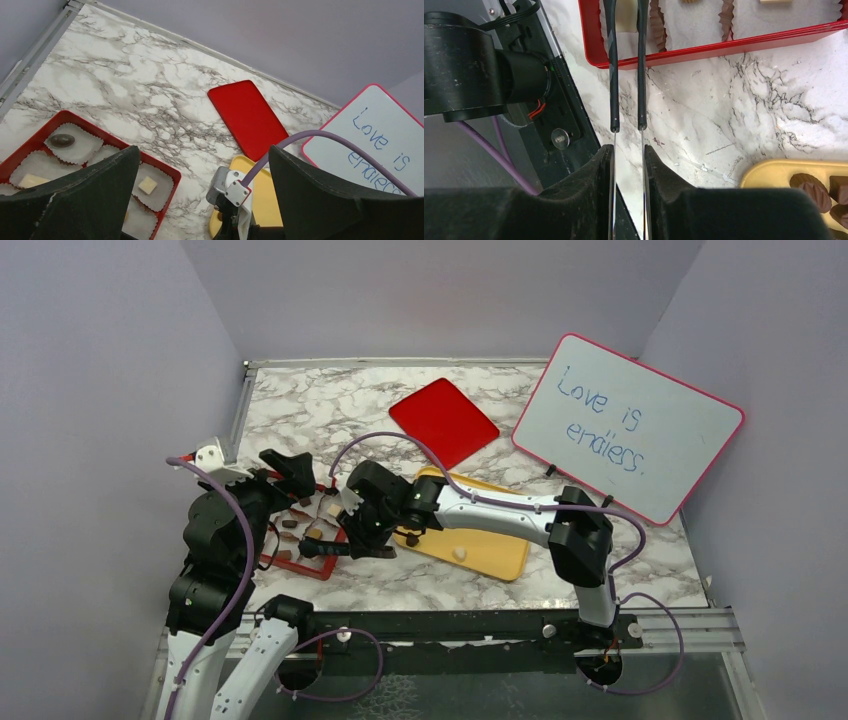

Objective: Pack the chocolate

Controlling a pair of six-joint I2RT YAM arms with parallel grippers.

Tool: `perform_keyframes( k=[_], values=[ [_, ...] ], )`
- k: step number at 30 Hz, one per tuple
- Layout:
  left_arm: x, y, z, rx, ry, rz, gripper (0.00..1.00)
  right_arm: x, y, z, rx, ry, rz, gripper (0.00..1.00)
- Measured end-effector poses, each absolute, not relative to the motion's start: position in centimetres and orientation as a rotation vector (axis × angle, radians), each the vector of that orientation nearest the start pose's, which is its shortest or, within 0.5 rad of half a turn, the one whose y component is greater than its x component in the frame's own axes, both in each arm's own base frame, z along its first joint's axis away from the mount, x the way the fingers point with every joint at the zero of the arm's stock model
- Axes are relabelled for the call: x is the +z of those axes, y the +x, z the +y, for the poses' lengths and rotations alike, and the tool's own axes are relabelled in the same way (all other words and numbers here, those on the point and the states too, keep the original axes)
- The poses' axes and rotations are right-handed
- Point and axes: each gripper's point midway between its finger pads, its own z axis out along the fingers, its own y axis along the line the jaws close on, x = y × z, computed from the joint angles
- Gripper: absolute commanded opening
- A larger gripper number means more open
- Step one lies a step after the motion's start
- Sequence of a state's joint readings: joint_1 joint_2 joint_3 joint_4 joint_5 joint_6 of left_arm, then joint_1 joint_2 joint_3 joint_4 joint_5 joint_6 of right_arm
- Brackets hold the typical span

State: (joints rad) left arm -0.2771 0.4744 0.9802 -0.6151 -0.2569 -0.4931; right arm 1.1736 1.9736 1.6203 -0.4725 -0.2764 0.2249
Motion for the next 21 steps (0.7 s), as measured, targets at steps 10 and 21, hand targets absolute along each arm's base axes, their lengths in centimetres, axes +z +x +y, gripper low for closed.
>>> perform_keyframes(
  k=[10,21],
  values=[
    [33.3,21.4,-3.0,-0.326,-0.373,1.657,0.99,12.2,14.3,49.0,0.919,-1.337,2.219,0.34],
    [32.6,21.5,-3.0,-0.317,-0.372,1.676,0.99,12.5,14.4,48.8,0.908,-1.329,2.214,0.37]
  ],
)
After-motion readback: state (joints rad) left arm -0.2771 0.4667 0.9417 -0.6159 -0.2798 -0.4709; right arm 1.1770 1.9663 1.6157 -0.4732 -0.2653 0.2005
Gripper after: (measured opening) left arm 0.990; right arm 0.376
